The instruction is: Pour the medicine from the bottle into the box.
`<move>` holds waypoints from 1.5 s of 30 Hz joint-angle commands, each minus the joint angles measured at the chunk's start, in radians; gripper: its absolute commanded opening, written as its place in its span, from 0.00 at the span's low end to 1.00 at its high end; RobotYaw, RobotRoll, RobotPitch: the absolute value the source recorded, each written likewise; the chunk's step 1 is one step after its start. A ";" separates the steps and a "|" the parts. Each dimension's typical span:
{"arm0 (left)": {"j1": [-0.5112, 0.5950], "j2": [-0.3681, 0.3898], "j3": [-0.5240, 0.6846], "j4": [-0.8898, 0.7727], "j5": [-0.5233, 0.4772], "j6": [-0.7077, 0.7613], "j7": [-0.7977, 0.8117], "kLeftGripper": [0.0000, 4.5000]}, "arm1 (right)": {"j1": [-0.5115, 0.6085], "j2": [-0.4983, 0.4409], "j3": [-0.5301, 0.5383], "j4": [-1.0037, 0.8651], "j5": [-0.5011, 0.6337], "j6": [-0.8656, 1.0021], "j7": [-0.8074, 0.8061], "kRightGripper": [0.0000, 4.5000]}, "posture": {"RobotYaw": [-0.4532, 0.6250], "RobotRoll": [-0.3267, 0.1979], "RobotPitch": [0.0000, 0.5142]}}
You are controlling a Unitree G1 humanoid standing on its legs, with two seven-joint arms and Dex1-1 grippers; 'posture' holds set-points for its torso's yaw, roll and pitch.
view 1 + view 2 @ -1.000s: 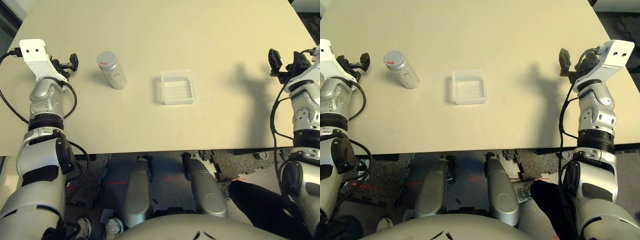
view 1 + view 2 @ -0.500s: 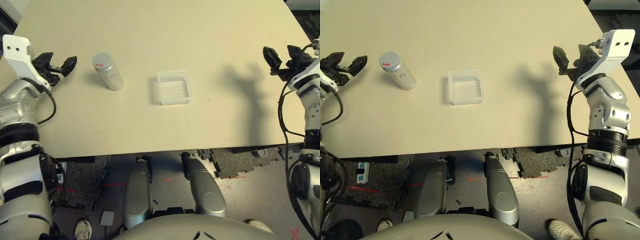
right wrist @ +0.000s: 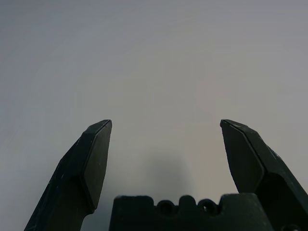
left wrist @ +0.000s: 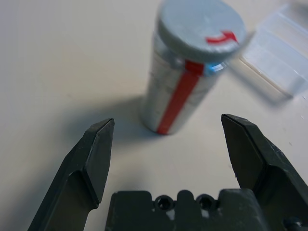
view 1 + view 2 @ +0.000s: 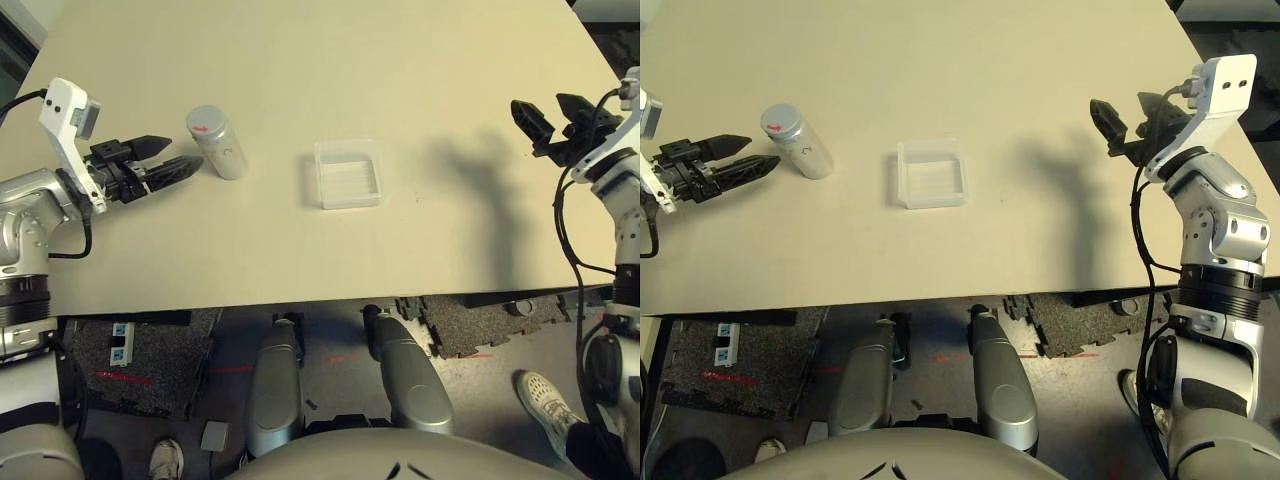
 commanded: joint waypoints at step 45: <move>-0.183 -0.221 -0.115 0.308 0.168 -0.398 0.036 0.54 | -0.057 0.010 0.147 -0.296 0.122 0.215 0.044 1.00 | 0.38 0.62 0.46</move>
